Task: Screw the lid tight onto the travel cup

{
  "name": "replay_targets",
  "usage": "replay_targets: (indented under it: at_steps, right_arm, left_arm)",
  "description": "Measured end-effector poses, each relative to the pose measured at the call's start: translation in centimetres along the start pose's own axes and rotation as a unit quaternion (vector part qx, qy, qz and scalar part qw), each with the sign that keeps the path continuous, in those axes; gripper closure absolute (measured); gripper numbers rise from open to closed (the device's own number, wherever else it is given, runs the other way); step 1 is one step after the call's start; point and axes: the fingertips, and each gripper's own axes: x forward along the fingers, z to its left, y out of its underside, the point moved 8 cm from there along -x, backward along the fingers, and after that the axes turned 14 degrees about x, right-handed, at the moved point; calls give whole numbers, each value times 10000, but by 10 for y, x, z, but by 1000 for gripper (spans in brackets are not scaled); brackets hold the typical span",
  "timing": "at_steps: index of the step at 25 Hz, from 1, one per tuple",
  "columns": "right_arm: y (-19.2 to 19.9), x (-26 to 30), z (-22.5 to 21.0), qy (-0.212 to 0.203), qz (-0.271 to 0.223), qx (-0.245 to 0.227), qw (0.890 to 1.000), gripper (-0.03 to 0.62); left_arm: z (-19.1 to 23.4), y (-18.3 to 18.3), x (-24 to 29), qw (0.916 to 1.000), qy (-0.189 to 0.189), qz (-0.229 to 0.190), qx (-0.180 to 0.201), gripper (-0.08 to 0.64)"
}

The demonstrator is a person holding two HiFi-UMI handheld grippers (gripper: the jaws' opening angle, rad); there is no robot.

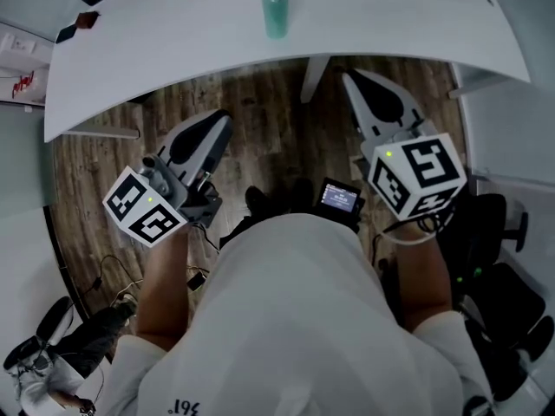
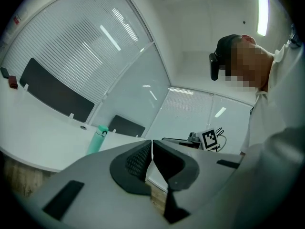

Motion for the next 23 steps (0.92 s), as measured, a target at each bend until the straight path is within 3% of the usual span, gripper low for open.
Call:
replay_targets:
  at_steps: [23]
  right_arm:
    - [7,8,14,81,88,-138,9998,571]
  left_arm:
    - [7,6,-11,9996,167,176,-108,525]
